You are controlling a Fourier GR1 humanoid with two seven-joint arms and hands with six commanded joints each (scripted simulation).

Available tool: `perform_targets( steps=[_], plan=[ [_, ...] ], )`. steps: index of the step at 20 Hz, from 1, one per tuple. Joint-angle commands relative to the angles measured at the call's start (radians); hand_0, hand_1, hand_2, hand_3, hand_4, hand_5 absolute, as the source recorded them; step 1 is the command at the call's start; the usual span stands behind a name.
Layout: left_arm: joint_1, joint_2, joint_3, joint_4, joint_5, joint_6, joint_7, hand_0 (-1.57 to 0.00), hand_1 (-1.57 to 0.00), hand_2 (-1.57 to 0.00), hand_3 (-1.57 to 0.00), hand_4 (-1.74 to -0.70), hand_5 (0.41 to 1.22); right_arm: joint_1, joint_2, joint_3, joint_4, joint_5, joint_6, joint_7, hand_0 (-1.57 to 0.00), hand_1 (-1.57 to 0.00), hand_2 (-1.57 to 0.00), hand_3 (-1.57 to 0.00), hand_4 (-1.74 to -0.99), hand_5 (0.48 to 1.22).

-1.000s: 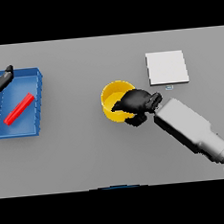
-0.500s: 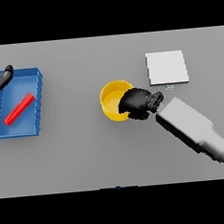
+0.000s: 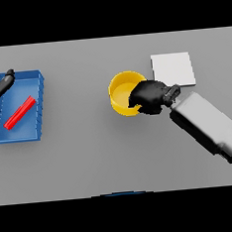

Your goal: Pick up the red beaker and tilt it to pour out 1 green nut into yellow bowl. Pick up the yellow bowl and place it on the metallic measuring scale.

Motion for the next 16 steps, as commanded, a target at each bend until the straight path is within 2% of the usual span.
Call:
perform_targets(
  steps=[1, 2, 3, 5, 7, 9, 11, 12, 16],
  plan=[
    [-0.003, 0.003, 0.002, 0.013, 0.001, -0.009, 0.000, 0.00, 0.00, 0.00, 0.00, -0.72, 0.692, 0.002, -0.011, -0.013, -0.021, -0.010, 0.009, 0.002, -1.56, -1.56, -1.43, -1.23, -1.737, 1.218],
    [-0.001, 0.003, 0.001, 0.006, 0.001, -0.009, -0.002, 0.00, 0.00, 0.00, 0.00, -0.72, 0.688, -0.003, -0.011, -0.028, -0.041, -0.018, 0.015, 0.024, -1.56, -1.56, -1.43, -1.21, -1.738, 1.219],
    [0.003, 0.005, -0.003, -0.002, -0.002, -0.011, -0.008, 0.00, 0.00, 0.00, 0.00, -0.72, 0.686, 0.001, -0.029, -0.040, -0.052, -0.013, 0.004, 0.022, -1.56, -1.56, -1.43, -1.19, -1.739, 1.219],
    [-0.011, -0.002, -0.002, 0.000, -0.002, -0.002, 0.013, 0.00, 0.00, 0.00, 0.00, -0.71, 0.686, 0.005, -0.040, -0.058, -0.065, -0.010, -0.005, 0.060, -1.57, -1.57, -1.48, -1.17, -1.740, 1.220],
    [-0.011, -0.002, -0.002, -0.002, 0.000, -0.004, 0.016, 0.00, 0.00, 0.00, 0.00, -0.72, 0.686, 0.000, -0.045, -0.064, -0.072, -0.011, -0.005, 0.053, -1.56, -1.57, -1.51, -1.16, -1.740, 1.220],
    [-0.009, 0.004, 0.000, -0.004, 0.000, -0.005, 0.010, 0.00, 0.00, 0.00, 0.00, -0.72, 0.694, -0.011, -0.055, -0.088, -0.066, -0.010, -0.007, 0.078, -1.56, -1.57, -1.53, -1.16, -1.740, 1.220],
    [-0.005, 0.017, 0.002, -0.020, 0.001, 0.002, 0.014, 0.00, 0.00, 0.00, 0.00, -0.73, 0.704, -0.022, -0.068, -0.096, -0.041, 0.000, -0.030, 0.066, -1.57, -1.57, -1.52, -1.15, -1.741, 1.220],
    [0.003, 0.014, 0.001, -0.027, 0.003, 0.004, 0.009, 0.00, 0.00, 0.00, 0.00, -0.73, 0.710, -0.020, -0.082, -0.107, -0.032, -0.004, -0.043, 0.042, -1.57, -1.57, -1.53, -1.15, -1.741, 1.221],
    [-0.006, 0.014, 0.001, -0.027, 0.004, 0.008, 0.036, 0.00, 0.00, 0.00, 0.00, -0.73, 0.720, -0.038, -0.090, -0.155, 0.074, 0.002, -0.104, 0.055, -1.57, -1.57, -1.53, -1.15, -1.741, 1.221]
  ],
)
